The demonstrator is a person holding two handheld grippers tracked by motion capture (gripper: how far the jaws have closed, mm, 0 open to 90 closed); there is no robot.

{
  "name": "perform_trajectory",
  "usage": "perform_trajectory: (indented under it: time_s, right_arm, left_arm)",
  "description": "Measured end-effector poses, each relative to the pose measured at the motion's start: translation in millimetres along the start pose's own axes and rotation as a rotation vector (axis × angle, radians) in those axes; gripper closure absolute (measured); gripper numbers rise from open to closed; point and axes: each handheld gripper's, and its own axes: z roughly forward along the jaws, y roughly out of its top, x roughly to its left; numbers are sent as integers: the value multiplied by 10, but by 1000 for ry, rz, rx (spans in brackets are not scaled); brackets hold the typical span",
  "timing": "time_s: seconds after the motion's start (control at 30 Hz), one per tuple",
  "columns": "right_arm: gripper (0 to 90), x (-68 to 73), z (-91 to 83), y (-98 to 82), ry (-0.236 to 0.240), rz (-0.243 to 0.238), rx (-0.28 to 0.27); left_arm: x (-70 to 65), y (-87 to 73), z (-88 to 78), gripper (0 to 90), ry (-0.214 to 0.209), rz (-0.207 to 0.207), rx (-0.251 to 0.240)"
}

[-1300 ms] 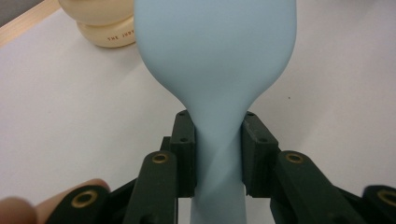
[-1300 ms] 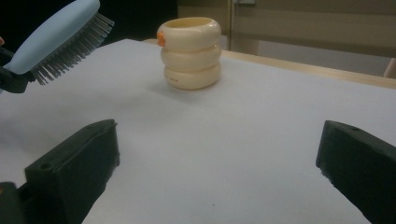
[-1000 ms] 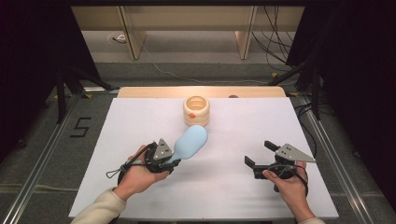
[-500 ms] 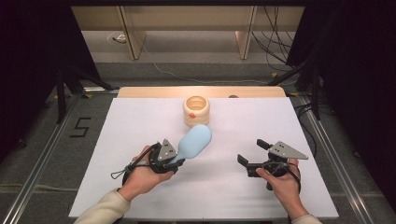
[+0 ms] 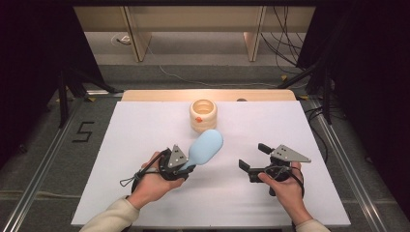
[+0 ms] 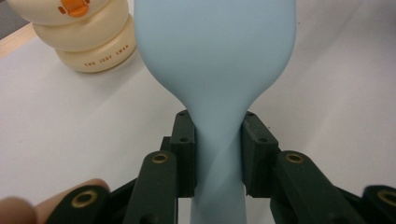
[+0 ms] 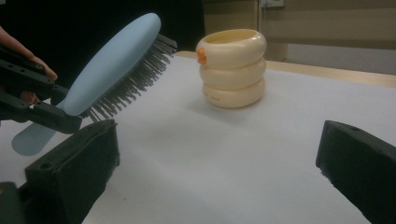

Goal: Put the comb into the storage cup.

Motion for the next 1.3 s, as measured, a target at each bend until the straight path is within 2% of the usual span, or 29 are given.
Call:
perform_trajectory:
  time_s: [0.33, 0.8, 1.0, 1.3]
  right_arm:
    - [6, 46, 52, 17, 16, 0, 3]
    - [5, 183, 191, 89, 55, -13, -3]
    - [5, 211, 236, 112, 64, -7, -6]
    - [6, 262, 319, 138, 88, 25, -20]
  left_arm:
    - [-46, 22, 32, 695, -4, 10, -5]
    - [-125, 66, 81, 695, -13, 18, -16]
    - [-152, 89, 103, 695, -18, 21, -19]
    - [-204, 110, 137, 695, -29, 27, -27]
